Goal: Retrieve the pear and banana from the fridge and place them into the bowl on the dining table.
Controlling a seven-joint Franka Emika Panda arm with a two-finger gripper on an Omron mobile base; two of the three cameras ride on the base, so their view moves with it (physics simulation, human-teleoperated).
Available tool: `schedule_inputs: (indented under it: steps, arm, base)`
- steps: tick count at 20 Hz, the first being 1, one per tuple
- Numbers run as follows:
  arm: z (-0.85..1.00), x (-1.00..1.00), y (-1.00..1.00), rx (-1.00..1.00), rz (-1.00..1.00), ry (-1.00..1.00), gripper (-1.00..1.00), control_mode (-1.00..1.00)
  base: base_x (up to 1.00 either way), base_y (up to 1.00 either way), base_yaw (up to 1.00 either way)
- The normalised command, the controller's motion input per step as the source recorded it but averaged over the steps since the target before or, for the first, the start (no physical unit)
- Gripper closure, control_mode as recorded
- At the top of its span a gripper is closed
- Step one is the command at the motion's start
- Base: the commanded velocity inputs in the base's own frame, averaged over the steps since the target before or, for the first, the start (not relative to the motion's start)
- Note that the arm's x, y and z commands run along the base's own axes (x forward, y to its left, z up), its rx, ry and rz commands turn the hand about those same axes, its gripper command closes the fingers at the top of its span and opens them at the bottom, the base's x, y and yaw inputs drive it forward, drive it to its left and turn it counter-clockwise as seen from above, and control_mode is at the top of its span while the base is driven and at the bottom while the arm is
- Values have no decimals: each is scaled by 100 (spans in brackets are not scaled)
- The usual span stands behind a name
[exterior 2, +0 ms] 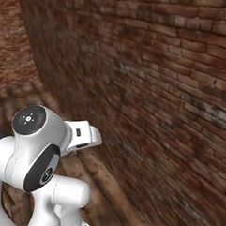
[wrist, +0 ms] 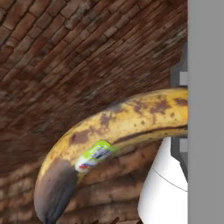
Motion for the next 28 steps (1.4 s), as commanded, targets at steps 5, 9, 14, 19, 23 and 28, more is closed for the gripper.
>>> schedule_inputs:
  steps: [5,9,14,19,23,28]
  arm:
    - [0,0,0,0,0,0,100,100]
    - [0,0,0,0,0,0,100,100]
    - [0,0,0,0,0,0,100,100]
    - [0,0,0,0,0,0,100,100]
    - [0,0,0,0,0,0,100,100]
    - [0,0,0,0,0,0,100,100]
  base:
    - [68,66,55]
    - [30,52,68]
    - [73,12,70]
    - [100,0,56]
    - [100,0,50]
    - [100,0,43]
